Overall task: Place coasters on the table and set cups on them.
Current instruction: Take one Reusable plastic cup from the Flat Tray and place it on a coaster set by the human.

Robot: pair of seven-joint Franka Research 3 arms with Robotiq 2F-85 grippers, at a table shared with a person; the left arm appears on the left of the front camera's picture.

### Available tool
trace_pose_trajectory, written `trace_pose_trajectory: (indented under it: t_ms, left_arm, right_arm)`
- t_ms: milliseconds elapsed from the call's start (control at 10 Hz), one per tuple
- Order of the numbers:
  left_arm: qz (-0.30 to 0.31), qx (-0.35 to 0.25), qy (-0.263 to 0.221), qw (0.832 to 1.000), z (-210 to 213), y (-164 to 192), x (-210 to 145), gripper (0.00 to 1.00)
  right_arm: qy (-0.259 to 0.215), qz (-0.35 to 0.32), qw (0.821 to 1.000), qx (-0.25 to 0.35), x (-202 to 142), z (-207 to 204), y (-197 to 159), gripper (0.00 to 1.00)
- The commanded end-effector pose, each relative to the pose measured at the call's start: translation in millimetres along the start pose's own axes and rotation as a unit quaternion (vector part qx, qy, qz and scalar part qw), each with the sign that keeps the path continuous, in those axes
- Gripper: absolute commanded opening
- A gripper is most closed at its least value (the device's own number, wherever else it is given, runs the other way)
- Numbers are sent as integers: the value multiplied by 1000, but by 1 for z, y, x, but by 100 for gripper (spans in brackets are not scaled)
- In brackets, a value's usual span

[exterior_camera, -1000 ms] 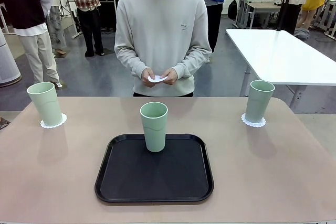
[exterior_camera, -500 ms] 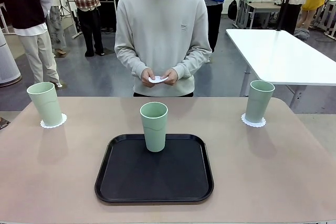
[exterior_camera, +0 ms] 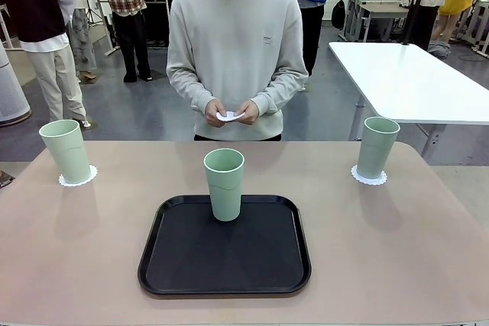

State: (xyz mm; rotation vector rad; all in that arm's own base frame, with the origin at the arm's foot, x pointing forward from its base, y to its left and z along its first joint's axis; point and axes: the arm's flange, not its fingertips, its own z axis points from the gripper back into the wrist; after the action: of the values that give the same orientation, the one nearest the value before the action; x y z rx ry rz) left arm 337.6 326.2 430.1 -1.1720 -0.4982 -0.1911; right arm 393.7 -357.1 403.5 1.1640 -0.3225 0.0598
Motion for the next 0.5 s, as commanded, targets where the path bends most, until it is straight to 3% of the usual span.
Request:
trace_pose_trajectory:
  t_ms: [0, 400]
  left_arm:
    - [1, -7, 1, 1000, 1, -1, -1, 100]
    - [1, -7, 1, 1000, 1, -1, -1, 100]
  right_arm:
    - [3, 2, 1000, 3, 0, 1, 2, 100]
    - [3, 2, 1000, 3, 0, 1, 2, 100]
